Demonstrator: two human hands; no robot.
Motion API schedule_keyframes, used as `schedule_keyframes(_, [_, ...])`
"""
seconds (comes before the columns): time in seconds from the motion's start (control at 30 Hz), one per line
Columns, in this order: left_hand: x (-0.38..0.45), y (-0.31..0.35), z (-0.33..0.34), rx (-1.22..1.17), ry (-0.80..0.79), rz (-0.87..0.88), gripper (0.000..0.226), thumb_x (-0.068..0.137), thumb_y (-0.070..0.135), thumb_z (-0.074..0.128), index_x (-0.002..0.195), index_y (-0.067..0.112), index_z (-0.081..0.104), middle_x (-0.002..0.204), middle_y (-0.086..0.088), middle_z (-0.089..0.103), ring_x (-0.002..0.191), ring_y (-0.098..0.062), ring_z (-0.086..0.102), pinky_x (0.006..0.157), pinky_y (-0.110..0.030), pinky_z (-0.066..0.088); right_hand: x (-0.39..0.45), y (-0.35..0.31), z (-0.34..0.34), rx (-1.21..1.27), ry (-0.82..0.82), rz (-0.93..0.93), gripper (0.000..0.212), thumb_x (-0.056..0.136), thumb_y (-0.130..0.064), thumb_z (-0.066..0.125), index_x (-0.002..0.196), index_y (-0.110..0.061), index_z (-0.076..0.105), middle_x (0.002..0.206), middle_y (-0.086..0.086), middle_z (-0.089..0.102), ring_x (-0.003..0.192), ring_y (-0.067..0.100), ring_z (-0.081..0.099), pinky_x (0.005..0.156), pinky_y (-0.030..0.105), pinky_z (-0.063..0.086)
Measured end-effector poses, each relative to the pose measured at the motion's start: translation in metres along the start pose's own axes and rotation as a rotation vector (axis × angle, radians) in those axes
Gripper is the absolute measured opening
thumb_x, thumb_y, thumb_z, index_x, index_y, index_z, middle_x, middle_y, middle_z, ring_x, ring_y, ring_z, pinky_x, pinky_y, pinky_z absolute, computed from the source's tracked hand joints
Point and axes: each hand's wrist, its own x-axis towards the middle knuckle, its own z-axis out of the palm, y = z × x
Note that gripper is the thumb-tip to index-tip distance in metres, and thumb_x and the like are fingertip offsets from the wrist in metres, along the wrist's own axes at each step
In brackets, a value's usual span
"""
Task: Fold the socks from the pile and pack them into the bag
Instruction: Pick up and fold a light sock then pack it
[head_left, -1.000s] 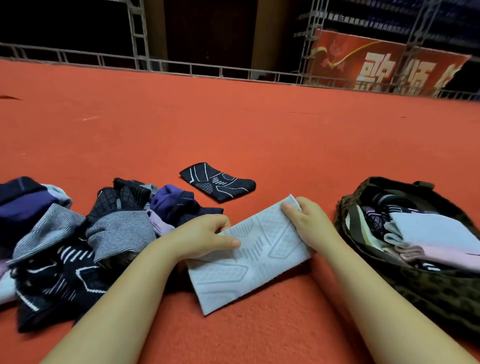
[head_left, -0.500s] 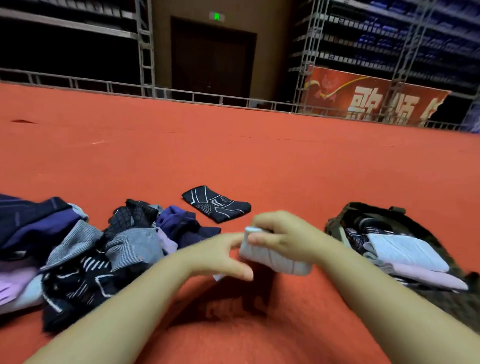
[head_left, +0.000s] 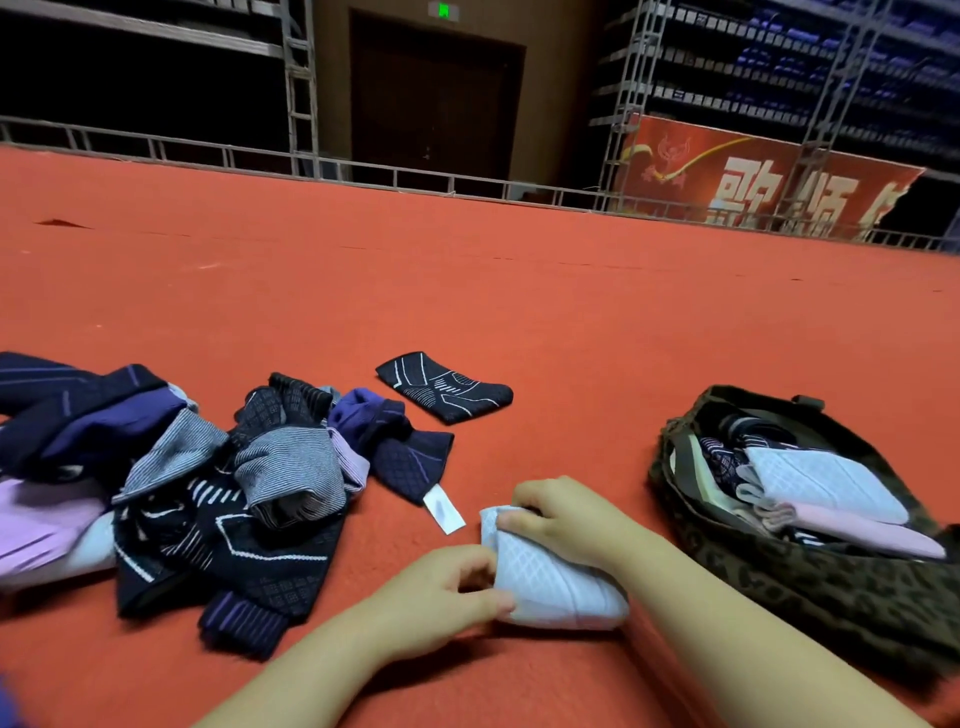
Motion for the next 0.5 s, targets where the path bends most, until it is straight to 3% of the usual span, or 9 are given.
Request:
schedule_keyframes(0.1, [0.002, -0.003, -0.001, 0.176, 0.101, 0.019, 0.048, 0.068, 0.058, 0.054, 0.080, 0.012, 0.062, 0.080, 0.001, 0.061, 0.075, -0.009, 0.054, 0.081, -0.042, 0.045, 0.019, 0.003, 0.007, -0.157, 0.012, -0.029, 0.040, 0.093, -0.052, 0.047, 0.067, -0.022, 0.038, 0.067, 0.001, 0.052, 0.068, 0.022, 0.044, 0.060, 0.037, 0.032])
schedule_keyframes(0.2, [0.004, -0.004, -0.002, 0.272, 0.113, 0.050, 0.050, 0.067, 0.060, 0.052, 0.077, 0.011, 0.058, 0.083, -0.005, 0.060, 0.079, -0.015, 0.053, 0.077, -0.039, 0.043, 0.031, 0.006, 0.025, -0.276, 0.035, -0.086, 0.038, 0.094, -0.052, 0.042, 0.077, -0.019, 0.046, 0.083, 0.009, 0.064, 0.074, 0.029, 0.052, 0.059, 0.035, 0.032])
schedule_keyframes(0.33, [0.007, -0.003, -0.006, 0.308, 0.112, 0.050, 0.026, 0.073, 0.039, 0.072, 0.071, 0.027, 0.049, 0.076, 0.013, 0.055, 0.073, -0.002, 0.048, 0.071, -0.026, 0.040, 0.035, 0.014, 0.038, -0.296, 0.113, -0.123, 0.044, 0.090, -0.058, 0.029, 0.076, -0.020, 0.044, 0.080, 0.006, 0.064, 0.076, 0.031, 0.057, 0.058, 0.035, 0.031])
schedule_keyframes(0.43, [0.006, -0.004, -0.005, 0.252, 0.167, 0.045, 0.040, 0.071, 0.029, 0.077, 0.086, 0.034, 0.040, 0.087, 0.021, 0.056, 0.085, 0.007, 0.052, 0.079, -0.017, 0.041, 0.032, 0.015, 0.038, -0.204, 0.165, -0.102, 0.054, 0.077, -0.065, 0.014, 0.082, -0.022, 0.046, 0.085, 0.001, 0.063, 0.080, 0.025, 0.057, 0.061, 0.034, 0.033])
schedule_keyframes(0.5, [0.005, -0.004, -0.004, 0.296, 0.142, 0.062, 0.055, 0.071, 0.031, 0.077, 0.110, 0.043, 0.040, 0.109, 0.025, 0.053, 0.103, 0.008, 0.051, 0.092, -0.015, 0.039, 0.024, 0.017, 0.033, -0.034, 0.255, -0.046, 0.056, 0.077, -0.062, 0.020, 0.095, -0.021, 0.054, 0.092, -0.004, 0.060, 0.086, 0.018, 0.055, 0.071, 0.034, 0.039])
